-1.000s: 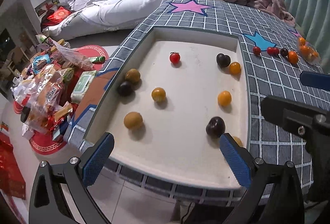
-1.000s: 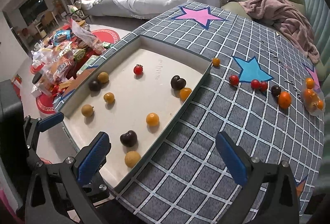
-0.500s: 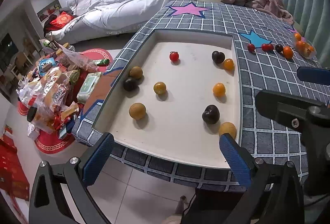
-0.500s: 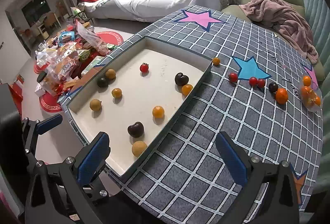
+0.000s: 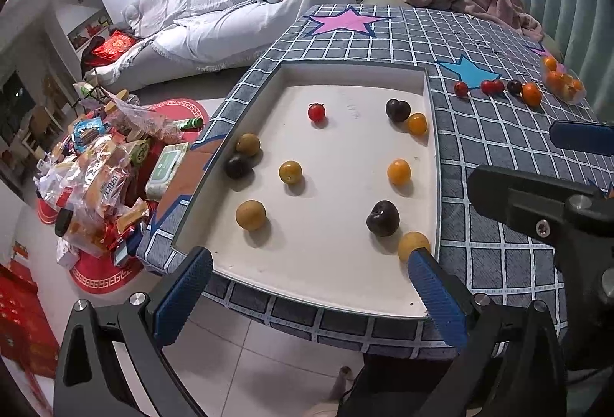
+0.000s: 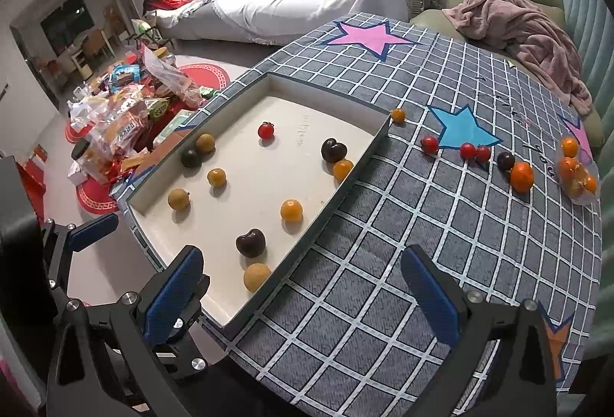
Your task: Organize fruits
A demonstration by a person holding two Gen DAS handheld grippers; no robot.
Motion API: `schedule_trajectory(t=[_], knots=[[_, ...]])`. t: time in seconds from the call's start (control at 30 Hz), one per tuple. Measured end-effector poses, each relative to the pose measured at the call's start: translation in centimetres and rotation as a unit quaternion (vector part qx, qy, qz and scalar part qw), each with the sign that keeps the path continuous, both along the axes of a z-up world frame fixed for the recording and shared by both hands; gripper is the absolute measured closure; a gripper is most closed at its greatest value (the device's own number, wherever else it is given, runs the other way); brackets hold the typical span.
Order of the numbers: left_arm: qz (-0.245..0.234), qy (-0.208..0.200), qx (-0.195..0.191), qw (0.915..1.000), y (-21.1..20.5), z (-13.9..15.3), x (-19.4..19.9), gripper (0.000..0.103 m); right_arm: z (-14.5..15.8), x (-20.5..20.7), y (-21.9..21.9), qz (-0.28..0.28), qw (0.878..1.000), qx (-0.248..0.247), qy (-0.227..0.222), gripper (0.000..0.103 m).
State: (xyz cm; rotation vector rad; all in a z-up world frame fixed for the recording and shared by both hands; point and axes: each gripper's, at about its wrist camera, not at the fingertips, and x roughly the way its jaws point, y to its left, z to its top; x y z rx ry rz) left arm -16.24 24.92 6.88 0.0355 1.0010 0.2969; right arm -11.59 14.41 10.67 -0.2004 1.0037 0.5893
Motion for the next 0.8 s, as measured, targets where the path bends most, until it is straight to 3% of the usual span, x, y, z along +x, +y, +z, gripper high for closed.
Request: schedule_trajectory(t=[0.8], knots=[[-0.005,0.000,-0.001,1.0000,-0.45,0.07,0.00,0.000,0.01,0.06,-0.12,0.000,1.000,0.002,0.001,0.000]])
